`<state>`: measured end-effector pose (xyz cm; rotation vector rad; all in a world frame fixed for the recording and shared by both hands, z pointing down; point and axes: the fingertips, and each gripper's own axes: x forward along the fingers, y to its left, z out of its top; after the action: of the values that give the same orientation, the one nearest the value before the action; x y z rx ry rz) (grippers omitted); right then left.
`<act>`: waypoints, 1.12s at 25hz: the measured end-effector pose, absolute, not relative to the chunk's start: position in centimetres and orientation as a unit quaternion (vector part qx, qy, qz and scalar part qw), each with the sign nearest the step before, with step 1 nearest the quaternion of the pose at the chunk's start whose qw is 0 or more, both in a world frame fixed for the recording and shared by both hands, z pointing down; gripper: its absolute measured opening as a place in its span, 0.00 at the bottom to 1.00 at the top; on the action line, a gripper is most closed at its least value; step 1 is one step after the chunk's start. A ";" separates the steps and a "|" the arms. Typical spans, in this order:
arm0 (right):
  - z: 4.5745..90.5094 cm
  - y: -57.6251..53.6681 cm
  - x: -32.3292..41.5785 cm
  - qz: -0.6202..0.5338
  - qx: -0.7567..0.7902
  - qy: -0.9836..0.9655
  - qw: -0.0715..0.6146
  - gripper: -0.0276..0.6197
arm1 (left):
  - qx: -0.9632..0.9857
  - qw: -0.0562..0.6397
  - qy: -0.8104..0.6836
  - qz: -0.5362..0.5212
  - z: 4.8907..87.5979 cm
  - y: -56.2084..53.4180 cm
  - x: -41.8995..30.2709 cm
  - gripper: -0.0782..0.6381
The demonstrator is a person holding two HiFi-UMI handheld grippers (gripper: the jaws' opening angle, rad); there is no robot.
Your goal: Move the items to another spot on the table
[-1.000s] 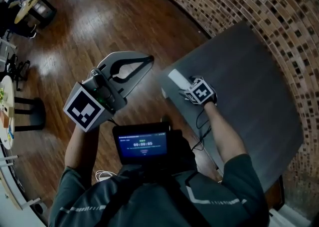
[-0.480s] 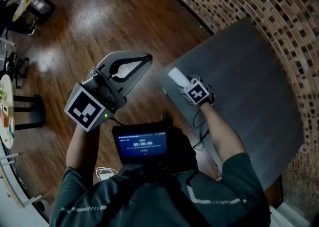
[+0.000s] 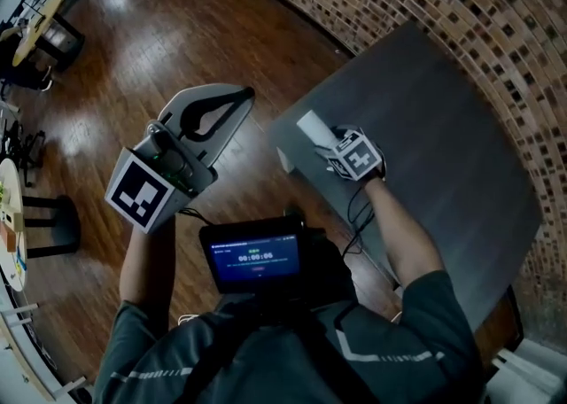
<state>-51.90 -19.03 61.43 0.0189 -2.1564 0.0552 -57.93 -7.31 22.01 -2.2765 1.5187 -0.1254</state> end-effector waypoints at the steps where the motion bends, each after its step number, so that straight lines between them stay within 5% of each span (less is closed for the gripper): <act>1: 60.2 -18.6 -51.3 0.027 0.013 -0.885 0.464 0.45 | -0.817 0.207 0.536 -0.045 21.5 -6.8 -57.0 0.11; 28: 43.5 -8.6 -16.8 0.075 0.270 -0.893 0.351 0.45 | -0.930 0.242 0.275 0.039 19.5 1.0 -24.8 0.11</act>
<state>-16.84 -8.59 43.52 0.6998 -2.3131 0.1939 -24.83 1.03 19.49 -2.5422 0.7512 0.1080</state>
